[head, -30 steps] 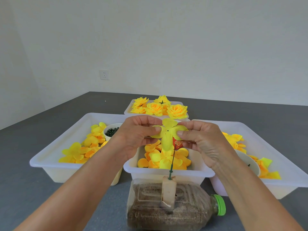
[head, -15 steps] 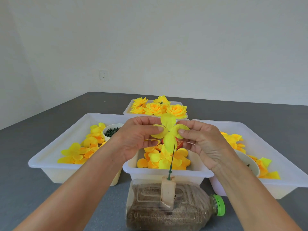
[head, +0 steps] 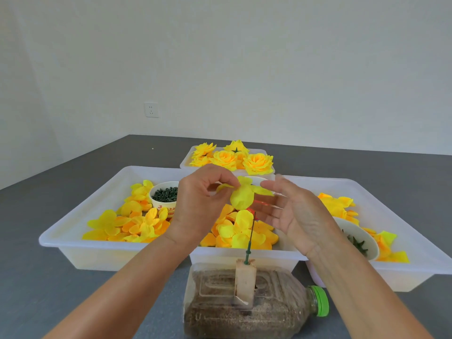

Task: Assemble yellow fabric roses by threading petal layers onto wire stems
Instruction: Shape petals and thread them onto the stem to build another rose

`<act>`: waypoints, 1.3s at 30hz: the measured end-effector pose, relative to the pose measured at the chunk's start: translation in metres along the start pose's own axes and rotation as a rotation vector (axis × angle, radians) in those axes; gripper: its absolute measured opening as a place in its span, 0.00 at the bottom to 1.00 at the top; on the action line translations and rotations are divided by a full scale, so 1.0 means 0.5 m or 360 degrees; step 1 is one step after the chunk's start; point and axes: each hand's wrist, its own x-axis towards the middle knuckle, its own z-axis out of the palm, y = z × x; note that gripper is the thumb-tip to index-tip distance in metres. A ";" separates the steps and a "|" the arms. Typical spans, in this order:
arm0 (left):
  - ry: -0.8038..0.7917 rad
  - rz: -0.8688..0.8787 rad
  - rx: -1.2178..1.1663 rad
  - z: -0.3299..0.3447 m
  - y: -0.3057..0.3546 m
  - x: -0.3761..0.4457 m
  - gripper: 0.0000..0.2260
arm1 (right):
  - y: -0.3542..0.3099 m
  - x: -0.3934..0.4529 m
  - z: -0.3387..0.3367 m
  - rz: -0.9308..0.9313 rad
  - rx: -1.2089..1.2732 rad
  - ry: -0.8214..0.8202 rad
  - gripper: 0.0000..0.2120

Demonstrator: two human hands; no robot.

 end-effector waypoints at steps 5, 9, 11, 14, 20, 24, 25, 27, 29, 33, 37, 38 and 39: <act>-0.0018 0.0396 0.0231 0.003 0.003 -0.004 0.09 | 0.000 -0.002 0.011 0.0055 0.0150 -0.0141 0.20; -0.0040 -0.0001 -0.0077 0.002 0.011 -0.008 0.19 | 0.003 -0.003 0.009 -0.0076 0.0058 -0.0028 0.17; 0.0038 -0.0300 -0.0272 -0.003 0.009 -0.007 0.23 | 0.005 -0.003 0.006 -0.0132 0.0044 0.0006 0.17; 0.0090 -0.0819 -0.0639 -0.013 0.011 -0.003 0.06 | 0.006 -0.004 0.006 -0.0182 0.0049 -0.0011 0.16; -0.0299 -0.1287 -0.1072 -0.010 0.018 -0.004 0.11 | 0.008 -0.009 0.011 -0.0227 -0.0013 -0.0080 0.14; -0.0312 -0.1400 -0.1296 -0.012 0.015 -0.001 0.10 | 0.010 -0.009 0.008 -0.0190 -0.0104 -0.0095 0.14; -0.0322 -0.1385 -0.1291 -0.012 0.014 -0.001 0.09 | 0.010 -0.010 0.008 -0.0178 -0.0127 -0.0109 0.14; -0.0310 -0.1288 -0.1214 -0.012 0.013 -0.003 0.06 | 0.007 -0.010 0.009 -0.0151 -0.0136 -0.0142 0.16; -0.0293 -0.1191 -0.1134 -0.011 0.011 -0.005 0.06 | 0.003 -0.011 0.011 -0.0123 -0.0071 -0.0150 0.16; -0.0301 -0.1139 -0.1085 -0.009 0.011 -0.004 0.06 | 0.000 -0.007 0.019 -0.0051 0.0094 -0.0041 0.05; -0.0282 -0.1153 -0.1096 -0.007 0.010 -0.003 0.06 | 0.000 -0.004 0.021 0.0061 0.0210 -0.0047 0.04; -0.0277 -0.1154 -0.1094 -0.007 0.009 -0.003 0.07 | 0.001 -0.004 0.020 0.0050 0.0202 -0.0037 0.05; -0.0267 -0.1147 -0.1084 -0.007 0.008 -0.003 0.08 | 0.001 -0.003 0.019 0.0024 0.0169 -0.0007 0.05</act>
